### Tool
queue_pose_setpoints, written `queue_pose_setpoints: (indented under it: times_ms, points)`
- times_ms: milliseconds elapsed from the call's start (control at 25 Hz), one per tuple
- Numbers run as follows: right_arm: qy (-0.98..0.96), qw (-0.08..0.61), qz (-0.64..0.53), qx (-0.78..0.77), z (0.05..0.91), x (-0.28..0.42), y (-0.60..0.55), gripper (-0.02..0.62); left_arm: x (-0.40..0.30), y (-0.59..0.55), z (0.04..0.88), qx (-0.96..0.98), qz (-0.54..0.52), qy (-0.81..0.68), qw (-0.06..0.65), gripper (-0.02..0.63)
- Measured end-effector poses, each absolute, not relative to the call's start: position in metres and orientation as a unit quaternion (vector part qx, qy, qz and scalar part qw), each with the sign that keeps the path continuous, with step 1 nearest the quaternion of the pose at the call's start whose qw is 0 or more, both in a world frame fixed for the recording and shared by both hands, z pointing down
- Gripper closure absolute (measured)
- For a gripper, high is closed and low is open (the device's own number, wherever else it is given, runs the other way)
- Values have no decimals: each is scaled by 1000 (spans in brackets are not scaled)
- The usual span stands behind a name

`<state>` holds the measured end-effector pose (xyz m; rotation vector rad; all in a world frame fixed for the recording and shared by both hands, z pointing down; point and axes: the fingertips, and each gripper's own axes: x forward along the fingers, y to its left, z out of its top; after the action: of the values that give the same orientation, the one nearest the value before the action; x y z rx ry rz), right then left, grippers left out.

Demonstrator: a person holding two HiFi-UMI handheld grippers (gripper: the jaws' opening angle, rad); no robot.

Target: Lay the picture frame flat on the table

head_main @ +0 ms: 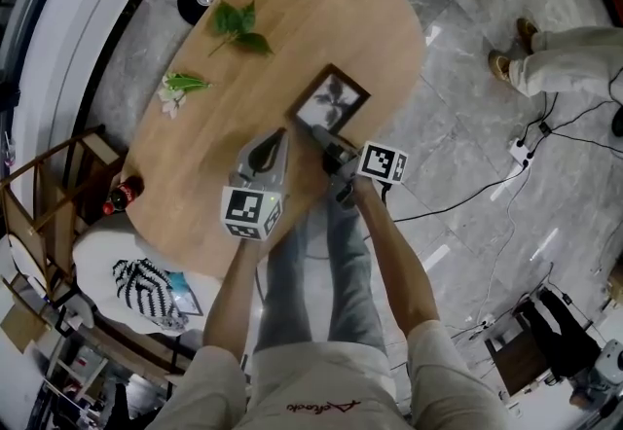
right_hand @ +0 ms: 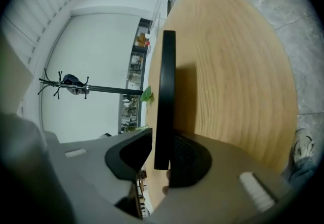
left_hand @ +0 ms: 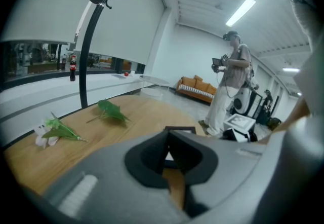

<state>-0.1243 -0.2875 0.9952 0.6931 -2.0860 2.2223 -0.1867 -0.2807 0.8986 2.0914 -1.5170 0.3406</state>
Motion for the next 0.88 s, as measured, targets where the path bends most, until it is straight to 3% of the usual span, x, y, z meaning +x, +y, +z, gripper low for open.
queue_pose_setpoints:
  times_ms: [280, 880]
  points:
    - [-705, 93, 657, 250, 1001, -123, -281, 419, -196, -282, 895, 772, 118, -565, 265, 606]
    - [-809, 367, 337, 311, 1018, -106, -269, 302, -184, -284, 894, 779, 116, -555, 266, 606]
